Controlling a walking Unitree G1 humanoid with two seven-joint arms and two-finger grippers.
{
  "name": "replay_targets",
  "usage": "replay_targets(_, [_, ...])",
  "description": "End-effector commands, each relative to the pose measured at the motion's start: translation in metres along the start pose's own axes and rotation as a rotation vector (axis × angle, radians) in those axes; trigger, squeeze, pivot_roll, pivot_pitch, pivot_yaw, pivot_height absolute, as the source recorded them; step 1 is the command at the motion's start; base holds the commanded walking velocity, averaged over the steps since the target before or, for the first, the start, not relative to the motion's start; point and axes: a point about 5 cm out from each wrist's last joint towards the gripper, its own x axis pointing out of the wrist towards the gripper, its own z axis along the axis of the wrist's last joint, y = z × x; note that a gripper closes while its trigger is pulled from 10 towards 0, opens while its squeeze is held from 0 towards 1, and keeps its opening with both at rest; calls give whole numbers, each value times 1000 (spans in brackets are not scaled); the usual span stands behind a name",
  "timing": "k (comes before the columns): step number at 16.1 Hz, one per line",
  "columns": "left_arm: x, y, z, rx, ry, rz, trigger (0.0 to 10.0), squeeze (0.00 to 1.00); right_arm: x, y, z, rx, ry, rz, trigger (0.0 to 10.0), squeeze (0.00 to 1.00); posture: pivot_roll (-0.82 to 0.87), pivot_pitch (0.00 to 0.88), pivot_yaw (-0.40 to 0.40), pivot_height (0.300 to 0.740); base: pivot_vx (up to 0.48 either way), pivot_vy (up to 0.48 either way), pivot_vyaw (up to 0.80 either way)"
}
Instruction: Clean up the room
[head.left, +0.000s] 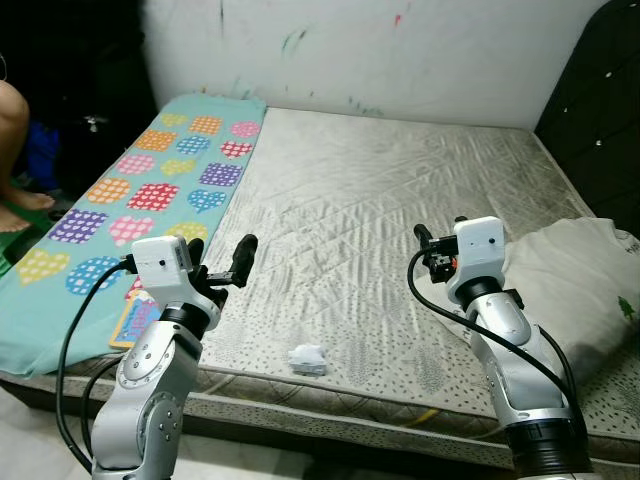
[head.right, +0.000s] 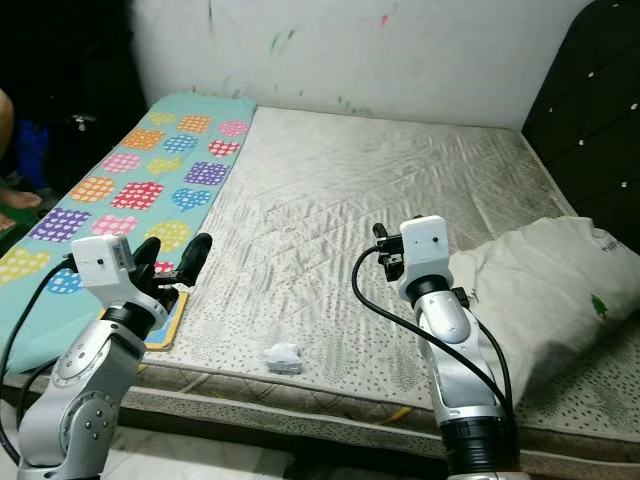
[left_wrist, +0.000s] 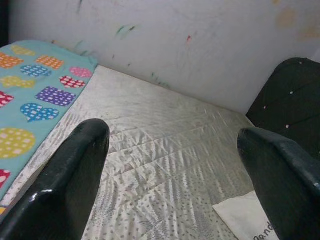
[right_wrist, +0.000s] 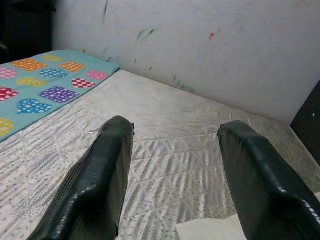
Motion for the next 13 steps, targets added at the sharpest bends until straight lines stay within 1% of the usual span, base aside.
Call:
replay_targets(1, [1,2,1,6,6,10,10000,0,2,-1,3,1,-11,-2,10000,0,-36,0,-36,740,0,480,0])
replay_targets(4, [1,3,1,-9,4,19,10000,0,2,-2,2,-3,-10,1,10000,0,-38,0,-39,740,0,480,0])
replay_targets(8, [1,3,1,-6,-3,23,10000,0,3,-1,4,-1,-18,11,10000,0,-38,0,-40,740,0,480,0])
replay_targets(9, [1,4,1,6,-2,36,10000,0,2,-1,5,1,-19,17,10000,0,-38,0,-40,740,0,304,0])
replay_targets(10, [-1,5,3,16,-16,38,10000,0,1,-1,5,1,-19,24,10000,0,-37,0,-41,740,0,0,0])
replay_targets(12, [-7,14,5,49,-34,77,10000,0,-5,-2,2,6,-2,40,10000,0,-38,0,-45,740,0,0,0])
replay_targets(13, [-8,16,5,48,-36,91,10000,0,-7,-1,0,4,4,45,10000,0,-39,0,-49,740,0,0,0])
